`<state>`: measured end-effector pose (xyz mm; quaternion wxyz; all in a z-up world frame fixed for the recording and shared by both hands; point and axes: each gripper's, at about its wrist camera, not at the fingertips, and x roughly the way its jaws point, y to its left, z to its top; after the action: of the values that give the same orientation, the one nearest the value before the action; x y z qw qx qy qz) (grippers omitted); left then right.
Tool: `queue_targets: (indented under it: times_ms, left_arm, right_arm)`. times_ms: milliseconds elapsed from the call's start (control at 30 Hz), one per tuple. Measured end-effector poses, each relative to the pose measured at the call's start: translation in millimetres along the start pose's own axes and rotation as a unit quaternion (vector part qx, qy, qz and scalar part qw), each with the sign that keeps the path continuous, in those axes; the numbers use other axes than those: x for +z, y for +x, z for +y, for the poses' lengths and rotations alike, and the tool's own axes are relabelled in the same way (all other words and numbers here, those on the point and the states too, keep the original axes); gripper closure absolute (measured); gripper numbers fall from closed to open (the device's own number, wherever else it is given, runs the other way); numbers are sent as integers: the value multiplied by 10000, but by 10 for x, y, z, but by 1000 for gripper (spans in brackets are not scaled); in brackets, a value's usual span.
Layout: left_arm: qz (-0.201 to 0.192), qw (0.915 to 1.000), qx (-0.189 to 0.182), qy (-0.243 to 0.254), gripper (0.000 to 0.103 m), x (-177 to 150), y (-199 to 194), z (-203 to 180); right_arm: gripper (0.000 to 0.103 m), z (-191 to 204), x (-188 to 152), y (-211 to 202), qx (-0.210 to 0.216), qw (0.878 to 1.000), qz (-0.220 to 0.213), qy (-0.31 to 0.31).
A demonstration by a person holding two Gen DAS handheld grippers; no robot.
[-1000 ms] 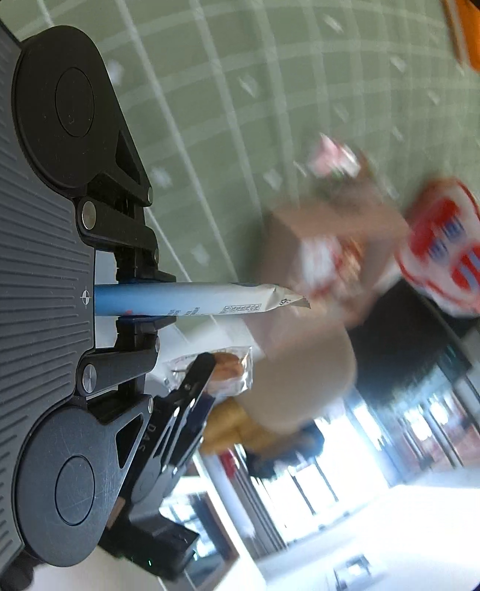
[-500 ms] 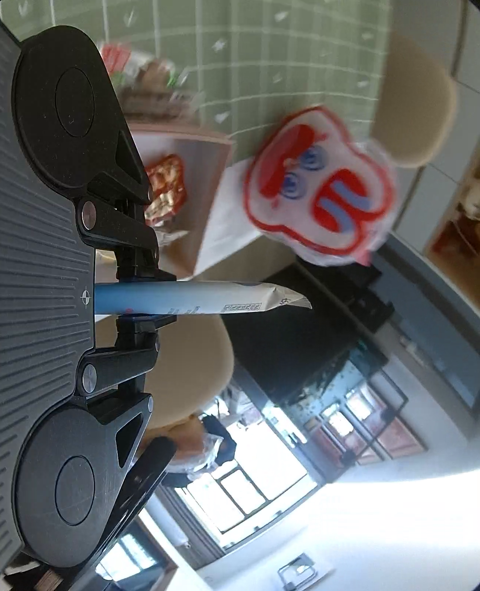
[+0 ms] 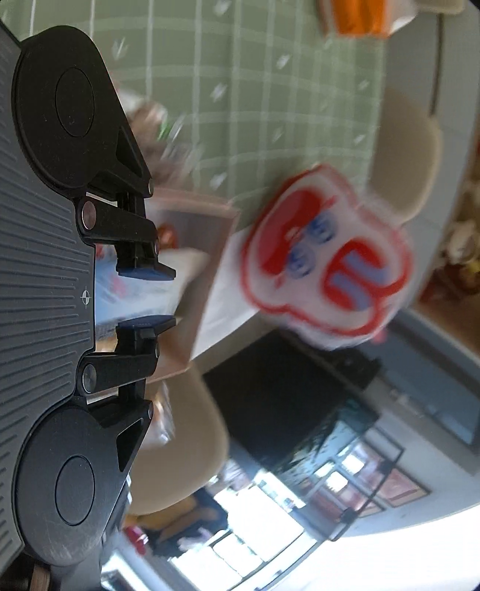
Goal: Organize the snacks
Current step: 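Carry both packets over the pink box and open both tools to drop them, then reach the left tool to the lollipop while the right tool approaches the dark bar packet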
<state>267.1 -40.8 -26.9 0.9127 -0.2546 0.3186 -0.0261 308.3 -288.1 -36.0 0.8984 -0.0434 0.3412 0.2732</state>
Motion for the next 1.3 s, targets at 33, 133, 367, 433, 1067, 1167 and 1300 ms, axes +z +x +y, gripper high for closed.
queue_targets:
  times_ms: [33, 133, 367, 433, 1067, 1167, 1300]
  left_arm:
    - [-109, 9999, 124, -46, 79, 20, -99, 72]
    - [-261, 9974, 538, -395, 79, 54, -313, 360]
    - [334, 9902, 1275, -460, 79, -149, -369, 889]
    - [485, 9911, 1232, -165, 79, -230, -341, 929]
    - [987, 9761, 1496, 1231, 73, -387, 18, 957]
    - [993, 9775, 1356, 1271, 73, -395, -27, 1010]
    - [1083, 9805, 1151, 1164, 78, -415, -161, 1124]
  right_arm:
    - [48, 49, 15, 89, 89, 9999, 55, -14]
    - [48, 224, 54, 354, 429, 9988, 217, -45]
    - [38, 447, 137, 881, 328, 9948, 908, -309]
    - [38, 474, 202, 818, 307, 9947, 850, -493]
    - [64, 2000, 793, 1861, -307, 9607, 1591, -2255]
    - [78, 2051, 717, 2104, -489, 9500, 1958, -2382]
    - [83, 2093, 660, 2112, -366, 9490, 2218, -2212]
